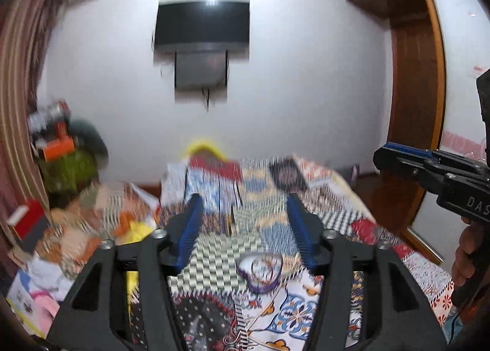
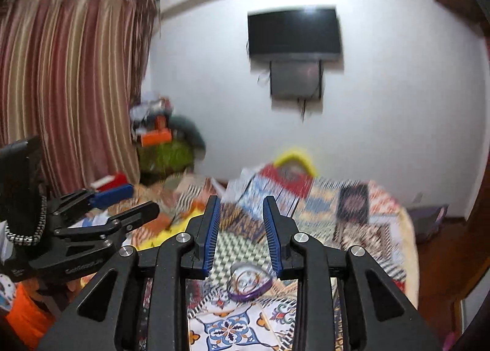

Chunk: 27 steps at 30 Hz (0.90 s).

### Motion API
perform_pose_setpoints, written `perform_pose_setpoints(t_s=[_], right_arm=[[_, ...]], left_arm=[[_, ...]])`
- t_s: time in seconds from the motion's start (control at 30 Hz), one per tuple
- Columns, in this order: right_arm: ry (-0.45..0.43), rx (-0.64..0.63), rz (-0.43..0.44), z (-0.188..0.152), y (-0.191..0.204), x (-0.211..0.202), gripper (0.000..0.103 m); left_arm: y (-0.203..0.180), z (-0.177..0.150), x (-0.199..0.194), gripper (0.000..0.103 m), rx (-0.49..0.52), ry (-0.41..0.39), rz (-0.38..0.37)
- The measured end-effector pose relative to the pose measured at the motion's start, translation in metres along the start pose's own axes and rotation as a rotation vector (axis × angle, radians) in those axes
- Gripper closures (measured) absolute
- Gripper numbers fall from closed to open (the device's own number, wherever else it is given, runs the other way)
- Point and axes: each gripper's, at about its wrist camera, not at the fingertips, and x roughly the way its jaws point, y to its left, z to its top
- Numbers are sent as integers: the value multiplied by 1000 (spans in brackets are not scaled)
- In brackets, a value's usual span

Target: Organize jewelry

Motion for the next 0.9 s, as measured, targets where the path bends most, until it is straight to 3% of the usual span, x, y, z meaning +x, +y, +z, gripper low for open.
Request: perform_pose_setpoints(t_s=[0.13, 0.27, 0.4, 0.5, 0.9], right_arm=[[-109, 1, -61, 2, 11, -33, 46], [-162, 11, -104, -2, 17, -49, 21], [-185, 30, -118, -4, 21, -51, 6], [-202, 30, -147, -6, 24, -53, 1], [-177, 39, -146, -13, 22, -62, 1]], left_arm=[[-9, 8, -40, 16, -22, -109, 15], [-10, 9, -66, 6, -67, -164, 17], [-10, 8, -76, 2, -80, -180, 28], [-14, 4, -80, 2, -79, -178, 40], [-17, -1, -80, 2, -55, -160, 53]])
